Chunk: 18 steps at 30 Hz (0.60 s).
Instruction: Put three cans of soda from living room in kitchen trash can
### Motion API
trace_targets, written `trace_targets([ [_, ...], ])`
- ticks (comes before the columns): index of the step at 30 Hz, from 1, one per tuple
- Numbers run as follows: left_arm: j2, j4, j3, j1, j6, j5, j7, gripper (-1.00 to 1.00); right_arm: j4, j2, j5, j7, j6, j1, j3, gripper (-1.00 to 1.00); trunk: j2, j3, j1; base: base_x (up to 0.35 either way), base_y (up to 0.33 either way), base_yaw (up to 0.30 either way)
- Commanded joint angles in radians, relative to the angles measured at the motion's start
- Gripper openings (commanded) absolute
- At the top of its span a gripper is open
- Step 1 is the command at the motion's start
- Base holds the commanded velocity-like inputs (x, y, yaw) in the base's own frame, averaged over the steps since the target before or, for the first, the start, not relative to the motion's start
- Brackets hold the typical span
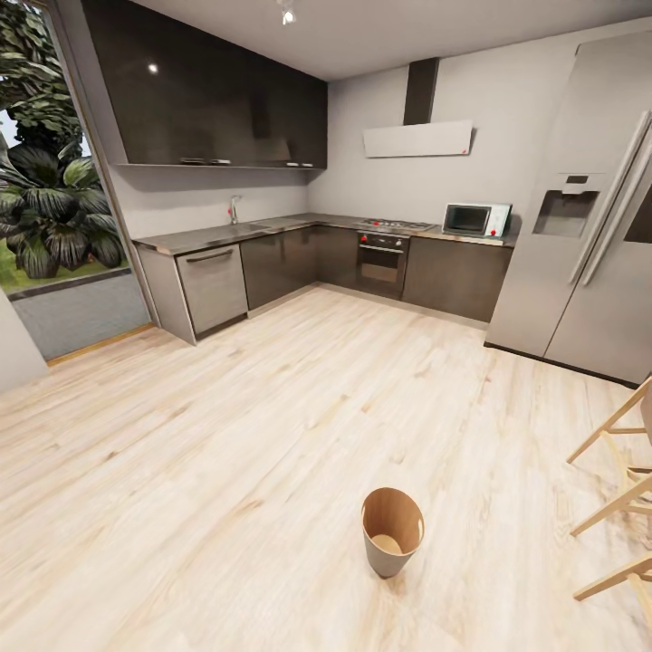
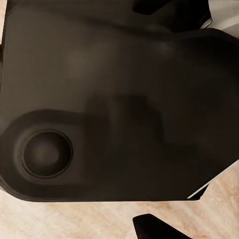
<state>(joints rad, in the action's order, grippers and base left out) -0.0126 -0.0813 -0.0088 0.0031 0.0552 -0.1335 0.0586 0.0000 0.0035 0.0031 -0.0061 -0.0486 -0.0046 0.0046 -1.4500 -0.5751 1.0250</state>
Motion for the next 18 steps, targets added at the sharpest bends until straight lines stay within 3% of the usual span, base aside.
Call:
trace_targets([
  [1,0.0,0.0,0.0,0.0,0.0,0.0,0.0,1.0,0.0,0.0,0.0,0.0,0.0,0.0,0.0,1.0,0.0,0.0,0.0,0.0,0.0,0.0],
  [18,0.0,0.0,-0.002,0.0,0.001,0.001,0.002,1.0,0.0,0.004,-0.001,-0.011,0.001,0.0,-0.001,1.0,0.0,0.0,0.0,0.019,-0.011,0.0],
])
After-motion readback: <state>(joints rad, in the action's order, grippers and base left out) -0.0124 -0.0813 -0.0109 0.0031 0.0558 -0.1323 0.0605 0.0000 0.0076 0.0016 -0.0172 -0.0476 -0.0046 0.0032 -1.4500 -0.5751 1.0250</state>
